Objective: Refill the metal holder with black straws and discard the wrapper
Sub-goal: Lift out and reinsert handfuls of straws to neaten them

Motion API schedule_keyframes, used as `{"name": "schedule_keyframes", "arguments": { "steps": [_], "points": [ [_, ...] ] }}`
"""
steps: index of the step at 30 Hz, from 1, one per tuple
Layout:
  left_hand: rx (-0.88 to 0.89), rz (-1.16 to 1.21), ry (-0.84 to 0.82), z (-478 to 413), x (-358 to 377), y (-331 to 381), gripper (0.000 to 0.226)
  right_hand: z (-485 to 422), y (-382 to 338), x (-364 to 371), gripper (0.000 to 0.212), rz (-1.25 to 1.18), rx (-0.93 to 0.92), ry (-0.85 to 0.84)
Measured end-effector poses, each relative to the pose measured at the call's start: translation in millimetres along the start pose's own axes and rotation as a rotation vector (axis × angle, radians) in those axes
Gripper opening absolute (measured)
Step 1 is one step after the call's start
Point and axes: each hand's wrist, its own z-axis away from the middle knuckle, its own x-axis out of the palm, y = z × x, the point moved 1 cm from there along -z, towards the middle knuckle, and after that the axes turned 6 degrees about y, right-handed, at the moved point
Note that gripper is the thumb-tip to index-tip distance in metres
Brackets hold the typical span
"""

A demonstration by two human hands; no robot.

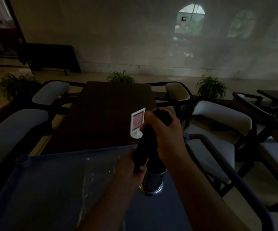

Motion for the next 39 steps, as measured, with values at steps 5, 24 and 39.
{"name": "schedule_keyframes", "arguments": {
  "steps": [5,24,39],
  "points": [
    [0.015,-0.164,0.002,-7,7,-5,0.022,-8,-1,-11,0.022,-0.022,-0.031,0.091],
    [0.515,-1.012,0.070,-74,-38,-3,0.032,-5,64,-86,0.009,-0.119,0.136,0.496],
    [0.400,-1.018,0.030,-88,-48,-25,0.033,15,122,-107,0.011,0.045,0.203,0.625]
  ]
}}
